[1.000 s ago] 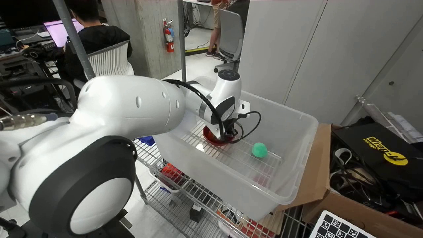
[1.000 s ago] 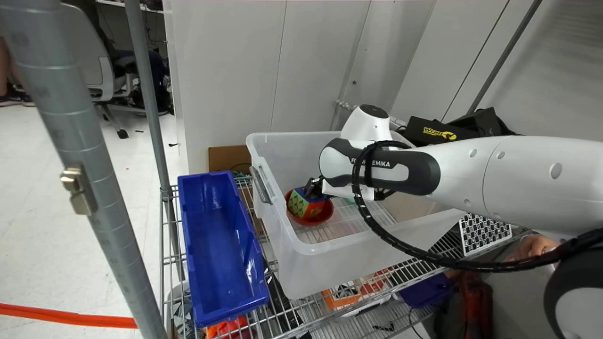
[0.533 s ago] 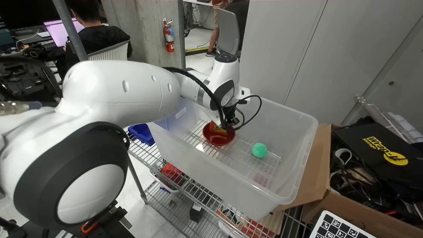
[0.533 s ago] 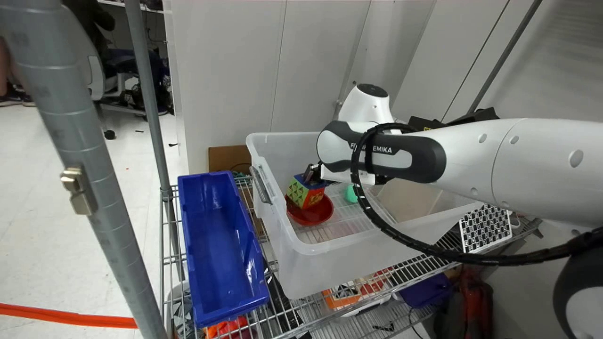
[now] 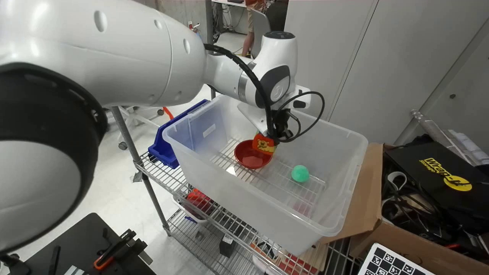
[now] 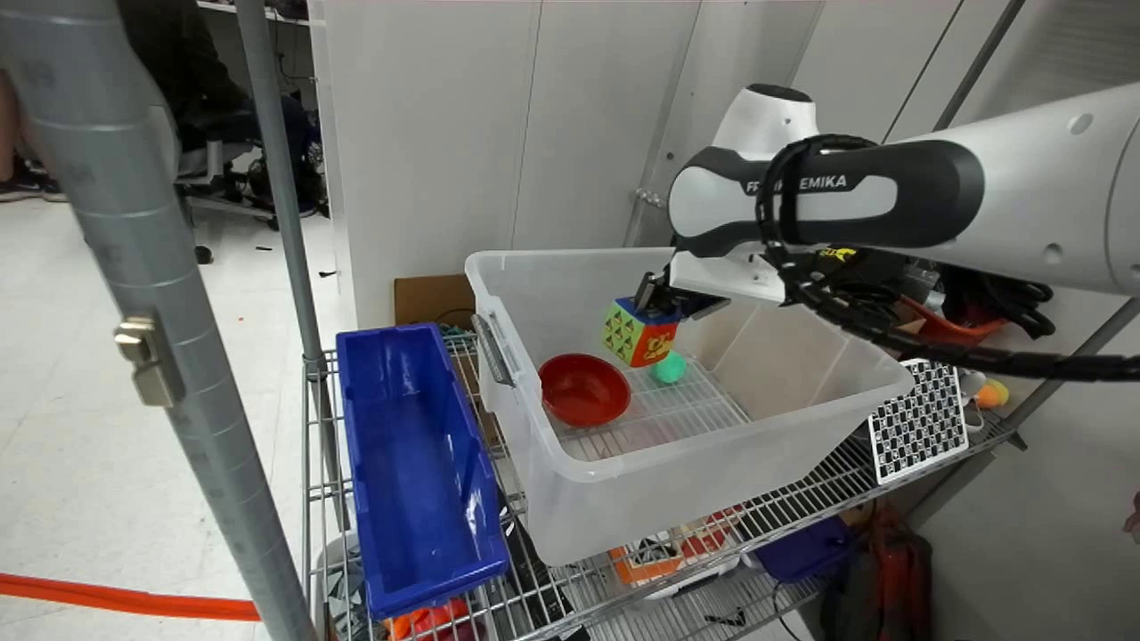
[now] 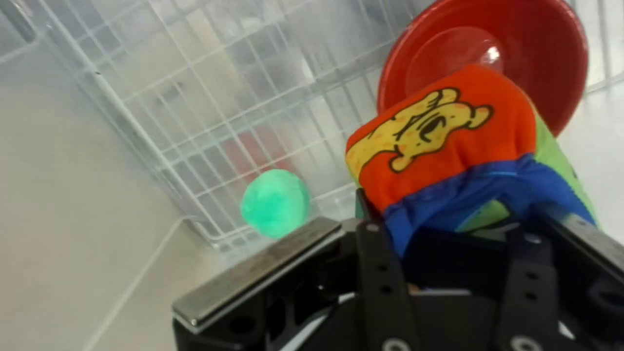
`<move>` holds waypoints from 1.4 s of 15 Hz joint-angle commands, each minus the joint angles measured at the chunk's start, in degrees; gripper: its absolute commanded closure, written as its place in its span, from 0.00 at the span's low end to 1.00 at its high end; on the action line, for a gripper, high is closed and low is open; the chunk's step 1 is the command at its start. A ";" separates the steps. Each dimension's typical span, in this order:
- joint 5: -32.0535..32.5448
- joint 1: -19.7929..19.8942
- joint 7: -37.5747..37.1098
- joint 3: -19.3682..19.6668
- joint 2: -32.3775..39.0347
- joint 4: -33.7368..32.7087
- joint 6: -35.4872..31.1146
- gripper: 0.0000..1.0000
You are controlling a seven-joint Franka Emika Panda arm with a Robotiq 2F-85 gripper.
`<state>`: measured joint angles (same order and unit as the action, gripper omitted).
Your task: Remove the cube from the red bowl that is in the bucket and put the cube in the bucket
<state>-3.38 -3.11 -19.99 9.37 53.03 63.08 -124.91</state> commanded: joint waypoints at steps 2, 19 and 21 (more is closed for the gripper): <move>1.21 2.49 -5.19 2.03 -4.82 12.61 -3.33 1.00; 2.38 3.42 -6.67 3.60 -0.59 15.37 -2.99 0.31; 5.78 0.53 -8.98 6.04 -2.90 17.31 -1.59 0.16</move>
<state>-1.95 1.23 -25.67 12.44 54.45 76.52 -128.90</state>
